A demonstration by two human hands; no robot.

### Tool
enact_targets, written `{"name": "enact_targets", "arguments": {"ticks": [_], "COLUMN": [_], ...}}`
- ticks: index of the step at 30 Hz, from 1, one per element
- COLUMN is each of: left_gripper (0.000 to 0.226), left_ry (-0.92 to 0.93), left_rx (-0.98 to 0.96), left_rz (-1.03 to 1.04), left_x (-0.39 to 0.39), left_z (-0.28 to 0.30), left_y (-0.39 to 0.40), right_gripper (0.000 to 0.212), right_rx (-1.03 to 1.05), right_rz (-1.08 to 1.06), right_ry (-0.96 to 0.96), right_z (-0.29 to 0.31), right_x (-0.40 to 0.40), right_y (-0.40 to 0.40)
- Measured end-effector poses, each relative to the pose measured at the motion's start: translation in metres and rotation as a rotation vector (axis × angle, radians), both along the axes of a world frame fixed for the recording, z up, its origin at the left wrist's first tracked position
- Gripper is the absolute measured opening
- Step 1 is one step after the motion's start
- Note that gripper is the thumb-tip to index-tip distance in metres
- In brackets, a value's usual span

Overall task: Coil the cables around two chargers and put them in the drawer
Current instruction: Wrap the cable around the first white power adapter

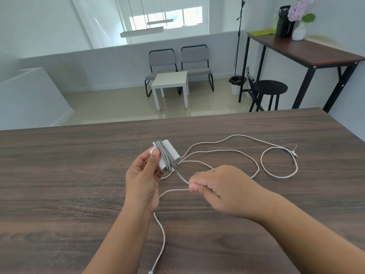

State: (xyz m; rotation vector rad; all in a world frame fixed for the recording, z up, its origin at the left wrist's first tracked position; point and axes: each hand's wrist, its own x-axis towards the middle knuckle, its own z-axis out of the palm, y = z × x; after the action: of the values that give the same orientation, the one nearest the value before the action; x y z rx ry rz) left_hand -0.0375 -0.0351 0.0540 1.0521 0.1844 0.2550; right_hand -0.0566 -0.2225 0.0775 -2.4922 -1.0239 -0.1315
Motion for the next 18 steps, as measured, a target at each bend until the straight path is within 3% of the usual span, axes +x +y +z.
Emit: {"name": "enact_targets", "arguments": {"ticks": [3,7,12,18], "left_gripper": [0.015,0.029,0.028,0.033], "left_ry": [0.0,0.002,-0.11,-0.201], "left_rx": [0.016,0.12,0.58,0.896], "left_rz": [-0.009,-0.03,-0.088,-0.242], "left_x": [-0.001,-0.003,-0.007,-0.009], "left_z": [0.001,0.001,0.004,0.015], "left_y": [0.001,0.001,0.002,0.009], "right_gripper": [0.043,0.047,0.049,0.034], "right_rx": [-0.013,-0.045,-0.103,-0.16], "right_rz": [0.001,0.018,0.041,0.055], "right_ry": [0.004,-0.004,-0.093,-0.125], "right_z": [0.002,0.005,0.016,0.042], "right_x": [0.001,0.001,0.005,0.03], "right_y": [-0.003,-0.005,-0.008,-0.018]}}
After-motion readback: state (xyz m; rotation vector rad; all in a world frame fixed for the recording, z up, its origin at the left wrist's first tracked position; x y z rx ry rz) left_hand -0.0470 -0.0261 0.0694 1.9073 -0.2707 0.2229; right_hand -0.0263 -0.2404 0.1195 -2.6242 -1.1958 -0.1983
